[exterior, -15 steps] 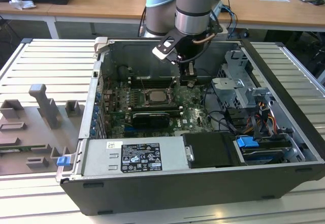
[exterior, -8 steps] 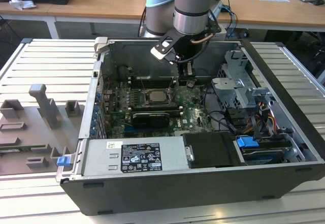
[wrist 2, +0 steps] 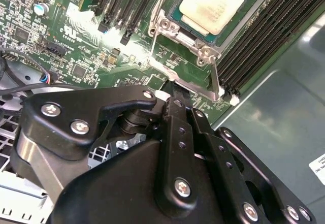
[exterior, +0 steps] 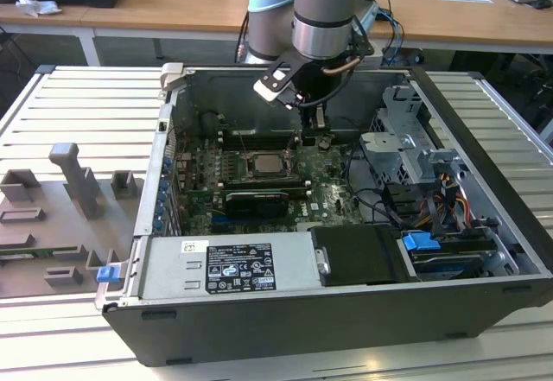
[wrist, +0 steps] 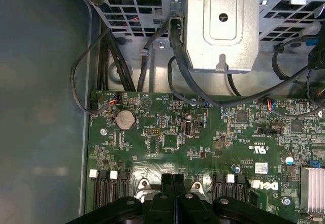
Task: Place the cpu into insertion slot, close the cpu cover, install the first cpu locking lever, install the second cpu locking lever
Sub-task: 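Close the cpu cover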
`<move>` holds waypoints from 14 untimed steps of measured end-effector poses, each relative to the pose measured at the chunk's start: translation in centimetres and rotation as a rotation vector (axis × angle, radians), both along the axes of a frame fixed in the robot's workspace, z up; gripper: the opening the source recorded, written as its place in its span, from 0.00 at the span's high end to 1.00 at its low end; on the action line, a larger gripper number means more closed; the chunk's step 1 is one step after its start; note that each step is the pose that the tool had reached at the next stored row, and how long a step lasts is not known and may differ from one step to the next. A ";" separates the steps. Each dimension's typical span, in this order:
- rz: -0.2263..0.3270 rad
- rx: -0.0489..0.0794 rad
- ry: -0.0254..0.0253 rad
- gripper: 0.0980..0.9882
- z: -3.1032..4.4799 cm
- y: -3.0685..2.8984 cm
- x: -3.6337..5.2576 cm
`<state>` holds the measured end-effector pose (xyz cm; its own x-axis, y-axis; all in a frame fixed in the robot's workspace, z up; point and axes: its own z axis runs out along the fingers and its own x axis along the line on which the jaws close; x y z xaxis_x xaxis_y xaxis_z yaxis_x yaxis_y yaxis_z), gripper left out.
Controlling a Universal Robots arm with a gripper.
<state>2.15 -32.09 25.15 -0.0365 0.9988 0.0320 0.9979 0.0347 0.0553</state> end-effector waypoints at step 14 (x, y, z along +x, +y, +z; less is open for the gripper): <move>0.000 0.000 0.0000 0.99 0.00 0.00 -1.37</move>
